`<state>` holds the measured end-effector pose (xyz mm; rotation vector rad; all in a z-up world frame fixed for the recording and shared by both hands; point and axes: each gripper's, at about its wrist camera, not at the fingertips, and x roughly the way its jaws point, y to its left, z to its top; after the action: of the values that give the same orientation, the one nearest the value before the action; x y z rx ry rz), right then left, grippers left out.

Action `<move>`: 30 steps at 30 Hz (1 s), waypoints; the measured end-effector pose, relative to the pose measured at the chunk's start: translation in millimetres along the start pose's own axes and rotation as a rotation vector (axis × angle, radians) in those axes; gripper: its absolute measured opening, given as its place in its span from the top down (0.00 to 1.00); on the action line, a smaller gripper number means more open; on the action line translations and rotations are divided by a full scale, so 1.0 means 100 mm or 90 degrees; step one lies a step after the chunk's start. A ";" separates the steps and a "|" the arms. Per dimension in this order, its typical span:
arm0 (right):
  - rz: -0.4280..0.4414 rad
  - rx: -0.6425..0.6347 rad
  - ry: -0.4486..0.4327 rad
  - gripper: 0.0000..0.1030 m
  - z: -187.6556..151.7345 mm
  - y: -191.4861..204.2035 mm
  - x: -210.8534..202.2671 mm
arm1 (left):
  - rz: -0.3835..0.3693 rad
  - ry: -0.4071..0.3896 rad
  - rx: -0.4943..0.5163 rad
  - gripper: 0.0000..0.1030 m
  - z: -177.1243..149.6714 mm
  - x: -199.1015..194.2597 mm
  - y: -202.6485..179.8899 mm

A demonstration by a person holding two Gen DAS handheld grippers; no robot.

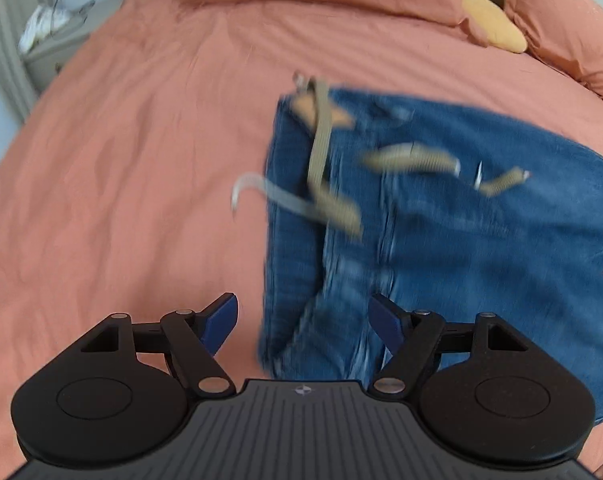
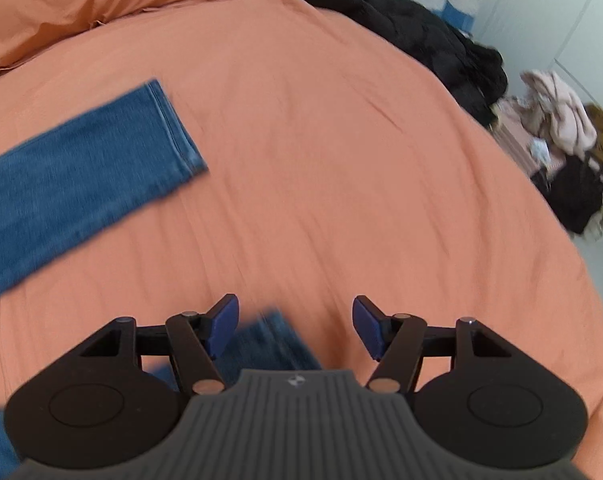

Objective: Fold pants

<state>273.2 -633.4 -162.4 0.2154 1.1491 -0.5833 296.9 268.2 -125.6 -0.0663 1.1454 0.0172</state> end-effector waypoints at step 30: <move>0.143 0.100 -0.045 0.49 -0.60 -0.48 -0.03 | 0.110 -0.028 -0.292 0.85 -0.54 0.17 0.26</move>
<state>198.9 -645.2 -178.0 0.4492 0.9955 -0.4771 254.1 290.3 -164.5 -0.3715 1.0817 0.4332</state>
